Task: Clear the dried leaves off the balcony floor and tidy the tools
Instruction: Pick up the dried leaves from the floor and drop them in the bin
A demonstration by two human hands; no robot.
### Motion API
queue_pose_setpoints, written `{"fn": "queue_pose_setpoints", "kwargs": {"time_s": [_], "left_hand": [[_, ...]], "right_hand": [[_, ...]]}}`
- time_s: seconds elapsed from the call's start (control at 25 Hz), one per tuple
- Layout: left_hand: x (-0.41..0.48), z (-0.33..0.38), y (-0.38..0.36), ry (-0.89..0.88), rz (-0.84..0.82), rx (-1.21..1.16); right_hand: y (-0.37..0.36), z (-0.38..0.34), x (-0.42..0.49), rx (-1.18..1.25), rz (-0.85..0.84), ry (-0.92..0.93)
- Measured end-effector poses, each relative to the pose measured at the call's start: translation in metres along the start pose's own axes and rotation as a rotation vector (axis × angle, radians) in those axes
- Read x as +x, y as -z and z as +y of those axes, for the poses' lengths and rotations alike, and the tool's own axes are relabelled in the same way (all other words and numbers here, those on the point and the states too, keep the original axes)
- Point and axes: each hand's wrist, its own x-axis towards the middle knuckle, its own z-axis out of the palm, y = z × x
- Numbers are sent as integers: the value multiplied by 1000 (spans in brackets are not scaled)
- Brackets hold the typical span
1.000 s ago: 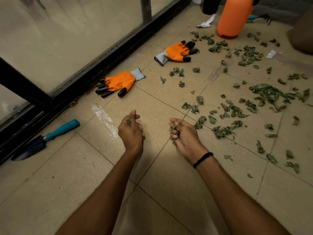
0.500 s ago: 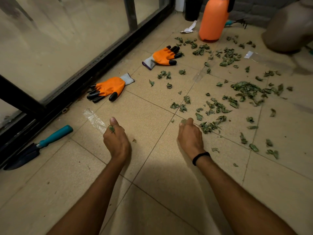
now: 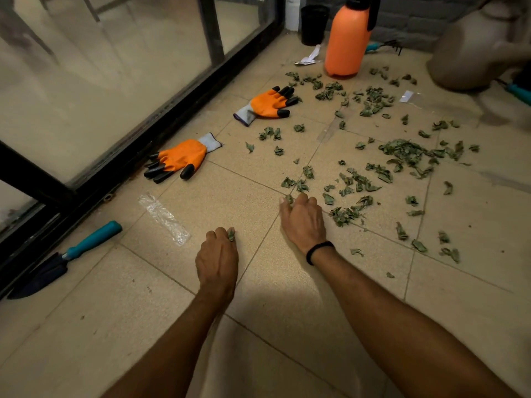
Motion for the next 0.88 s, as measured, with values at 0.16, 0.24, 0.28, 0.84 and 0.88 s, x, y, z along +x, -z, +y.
{"fn": "queue_pose_setpoints", "kwargs": {"time_s": [0.16,0.24,0.28,0.84,0.88], "left_hand": [[2,9,11,113,49,-319],[10,20,16,168,71,-538],[16,27,18,180,68,-612],[49,145,-42,-258,-69,-75],[48,144,-44,-280,-60,-78]], "right_hand": [[-14,-4,12,-248,-33,81],[-11,-4,19,-226,-29,43],[-6,-1,20,-151,-29,32],[43,77,-61,159,259,-38],[46,85,-59,139,283,-46]]}}
